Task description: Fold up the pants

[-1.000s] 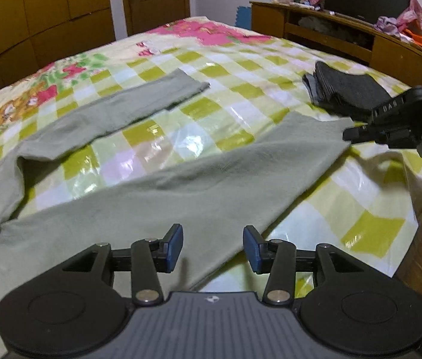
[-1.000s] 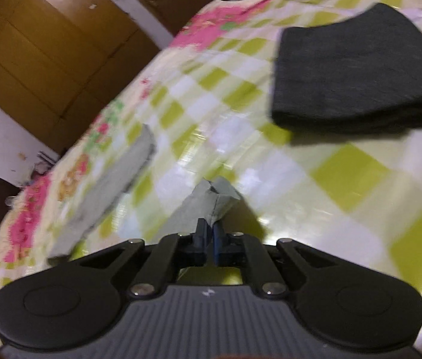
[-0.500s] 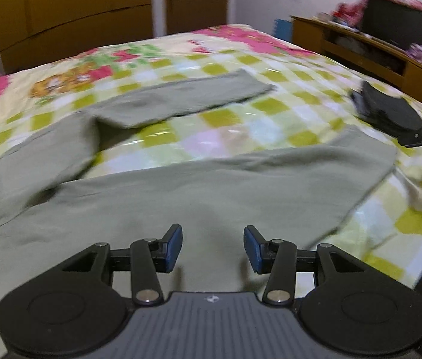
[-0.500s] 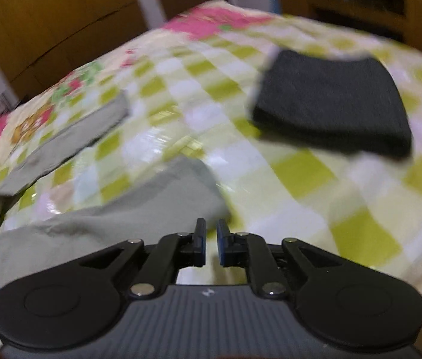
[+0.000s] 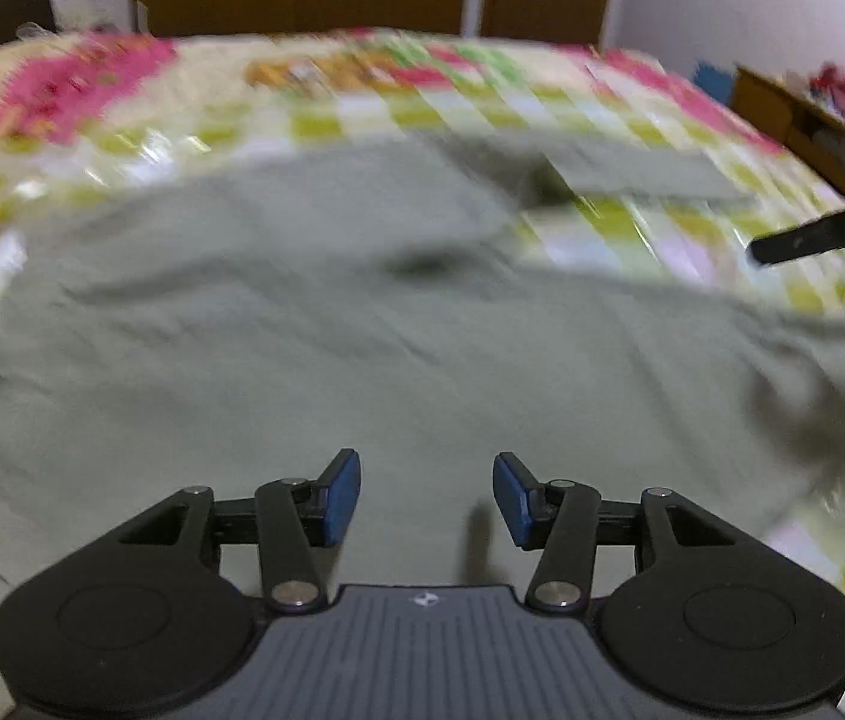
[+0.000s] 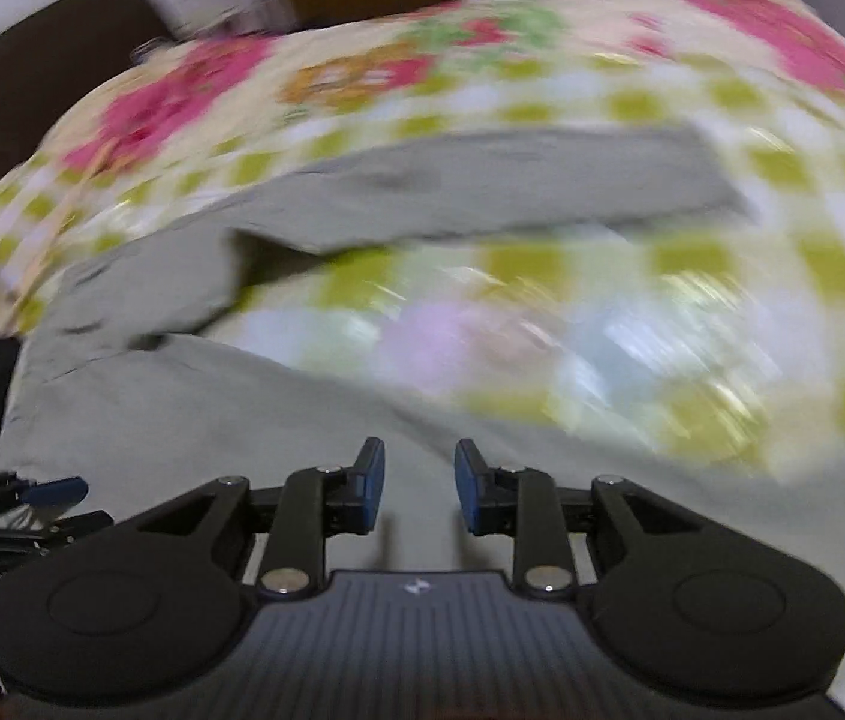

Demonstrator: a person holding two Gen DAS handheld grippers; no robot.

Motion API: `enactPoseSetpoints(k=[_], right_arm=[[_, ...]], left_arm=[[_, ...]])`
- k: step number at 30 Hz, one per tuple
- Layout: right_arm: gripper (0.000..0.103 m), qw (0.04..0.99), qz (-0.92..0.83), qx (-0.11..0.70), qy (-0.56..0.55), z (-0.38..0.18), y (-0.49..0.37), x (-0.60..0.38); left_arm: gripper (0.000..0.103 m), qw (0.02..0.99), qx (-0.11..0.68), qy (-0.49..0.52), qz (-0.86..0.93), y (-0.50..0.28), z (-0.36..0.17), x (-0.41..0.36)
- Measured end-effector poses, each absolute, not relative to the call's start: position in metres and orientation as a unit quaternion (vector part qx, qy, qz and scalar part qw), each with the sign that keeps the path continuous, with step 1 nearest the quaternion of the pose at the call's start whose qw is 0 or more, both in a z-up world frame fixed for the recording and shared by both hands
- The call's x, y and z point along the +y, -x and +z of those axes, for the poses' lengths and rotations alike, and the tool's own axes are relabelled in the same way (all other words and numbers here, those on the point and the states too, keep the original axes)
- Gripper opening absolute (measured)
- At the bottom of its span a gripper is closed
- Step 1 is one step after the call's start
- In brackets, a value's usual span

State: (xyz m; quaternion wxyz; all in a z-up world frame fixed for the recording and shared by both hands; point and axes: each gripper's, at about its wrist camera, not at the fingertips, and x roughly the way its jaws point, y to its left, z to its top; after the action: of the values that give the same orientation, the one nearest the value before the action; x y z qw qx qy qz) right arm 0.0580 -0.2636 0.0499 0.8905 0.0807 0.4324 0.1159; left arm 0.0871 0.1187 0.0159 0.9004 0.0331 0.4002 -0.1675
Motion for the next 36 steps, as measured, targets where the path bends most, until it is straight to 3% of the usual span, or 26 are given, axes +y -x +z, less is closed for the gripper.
enactPoseSetpoints(k=[3, 5, 9, 12, 24, 28, 29, 30, 32, 35, 36], right_arm=[[0.034, 0.887, 0.177, 0.426, -0.024, 0.061, -0.108, -0.216], [0.040, 0.882, 0.219, 0.416, 0.030, 0.064, -0.146, -0.179], [0.042, 0.870, 0.264, 0.403, 0.102, 0.063, -0.210, -0.122], [0.054, 0.864, 0.284, 0.389, 0.145, 0.060, -0.251, -0.092], [0.062, 0.828, 0.303, 0.402, 0.247, 0.014, -0.346, -0.056], [0.062, 0.828, 0.305, 0.413, 0.224, 0.002, -0.351, -0.062], [0.062, 0.829, 0.305, 0.414, 0.218, 0.003, -0.351, -0.063], [0.061, 0.829, 0.305, 0.415, 0.217, 0.003, -0.350, -0.064], [0.056, 0.830, 0.300, 0.415, 0.221, 0.003, -0.348, -0.063], [0.022, 0.828, 0.298, 0.423, 0.216, 0.004, -0.345, -0.058], [0.004, 0.826, 0.299, 0.429, 0.210, 0.005, -0.344, -0.056]], left_arm=[[0.069, 0.920, 0.368, -0.042, -0.126, -0.123, 0.036, 0.163], [0.070, 0.927, 0.358, -0.055, -0.094, -0.155, 0.042, 0.189], [0.070, 0.929, 0.365, -0.055, -0.042, -0.221, 0.039, 0.240], [0.070, 0.925, 0.376, -0.049, -0.023, -0.256, 0.028, 0.260], [0.086, 0.915, 0.400, -0.058, -0.008, -0.304, 0.010, 0.283], [0.086, 0.897, 0.440, -0.045, -0.013, -0.322, -0.007, 0.284], [0.081, 0.894, 0.446, -0.040, -0.011, -0.325, -0.010, 0.284], [0.067, 0.893, 0.448, -0.033, -0.011, -0.327, -0.011, 0.282], [0.050, 0.895, 0.446, -0.023, -0.006, -0.328, -0.010, 0.277], [0.039, 0.896, 0.443, -0.029, 0.000, -0.327, -0.006, 0.269], [0.036, 0.897, 0.441, -0.032, 0.000, -0.325, -0.004, 0.266]])
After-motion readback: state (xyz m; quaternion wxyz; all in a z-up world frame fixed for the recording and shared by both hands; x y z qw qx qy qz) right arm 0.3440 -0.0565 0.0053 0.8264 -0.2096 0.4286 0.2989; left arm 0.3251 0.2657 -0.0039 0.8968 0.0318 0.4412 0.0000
